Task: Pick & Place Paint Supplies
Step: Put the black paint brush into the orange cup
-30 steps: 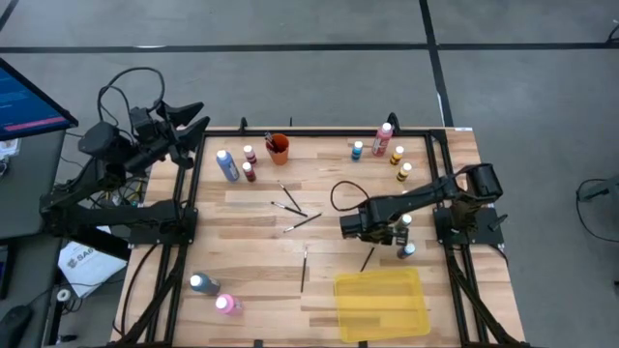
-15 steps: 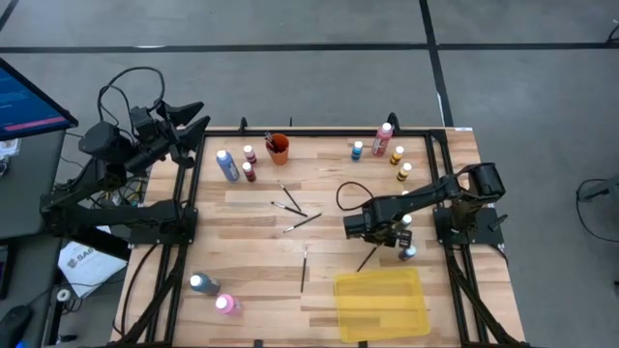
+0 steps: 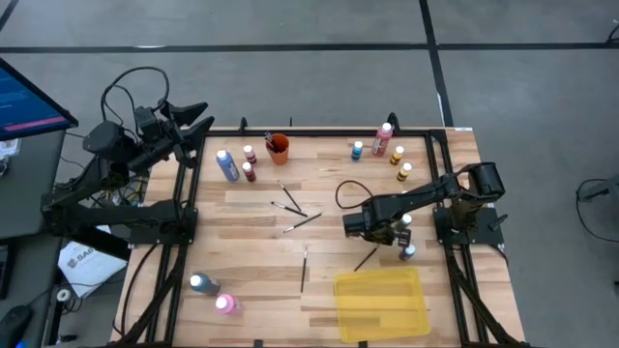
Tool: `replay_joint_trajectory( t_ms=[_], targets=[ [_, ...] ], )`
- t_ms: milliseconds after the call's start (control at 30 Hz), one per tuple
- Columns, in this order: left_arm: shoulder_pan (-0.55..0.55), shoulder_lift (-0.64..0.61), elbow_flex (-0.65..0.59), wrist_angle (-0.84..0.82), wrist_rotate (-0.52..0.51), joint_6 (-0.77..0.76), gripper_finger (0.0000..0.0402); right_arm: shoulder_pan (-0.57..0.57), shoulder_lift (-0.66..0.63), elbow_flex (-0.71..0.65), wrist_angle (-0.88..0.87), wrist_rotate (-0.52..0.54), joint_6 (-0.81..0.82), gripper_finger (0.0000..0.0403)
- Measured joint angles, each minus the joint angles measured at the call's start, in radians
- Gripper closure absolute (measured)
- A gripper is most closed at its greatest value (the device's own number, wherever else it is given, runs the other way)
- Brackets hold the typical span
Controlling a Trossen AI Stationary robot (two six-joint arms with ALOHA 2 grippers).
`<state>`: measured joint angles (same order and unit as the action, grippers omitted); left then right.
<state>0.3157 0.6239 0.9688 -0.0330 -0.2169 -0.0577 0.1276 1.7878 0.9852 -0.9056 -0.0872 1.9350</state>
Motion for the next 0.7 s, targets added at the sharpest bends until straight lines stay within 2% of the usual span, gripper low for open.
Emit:
replay_joint_trajectory(
  t_ms=[100,200,367,533,700],
  targets=[
    [0.0,0.0,0.0,0.002,0.003,0.001,0.019,-0.008,0.0,0.002,0.0,0.003,-0.044,0.0348],
    [0.0,0.0,0.0,0.002,0.003,0.001,0.019,-0.009,-0.003,0.017,-0.077,0.021,-0.049,0.0344],
    [0.0,0.0,0.0,0.002,0.003,0.001,0.019,0.019,-0.04,0.034,-0.144,0.049,0.042,0.0318],
    [0.0,0.0,0.0,0.002,0.003,0.001,0.019,0.049,-0.04,0.007,-0.112,0.027,0.095,0.0292],
    [0.0,0.0,0.0,0.004,0.002,0.001,0.019,0.069,-0.009,-0.002,-0.062,-0.001,0.108,0.0295]
  ],
)
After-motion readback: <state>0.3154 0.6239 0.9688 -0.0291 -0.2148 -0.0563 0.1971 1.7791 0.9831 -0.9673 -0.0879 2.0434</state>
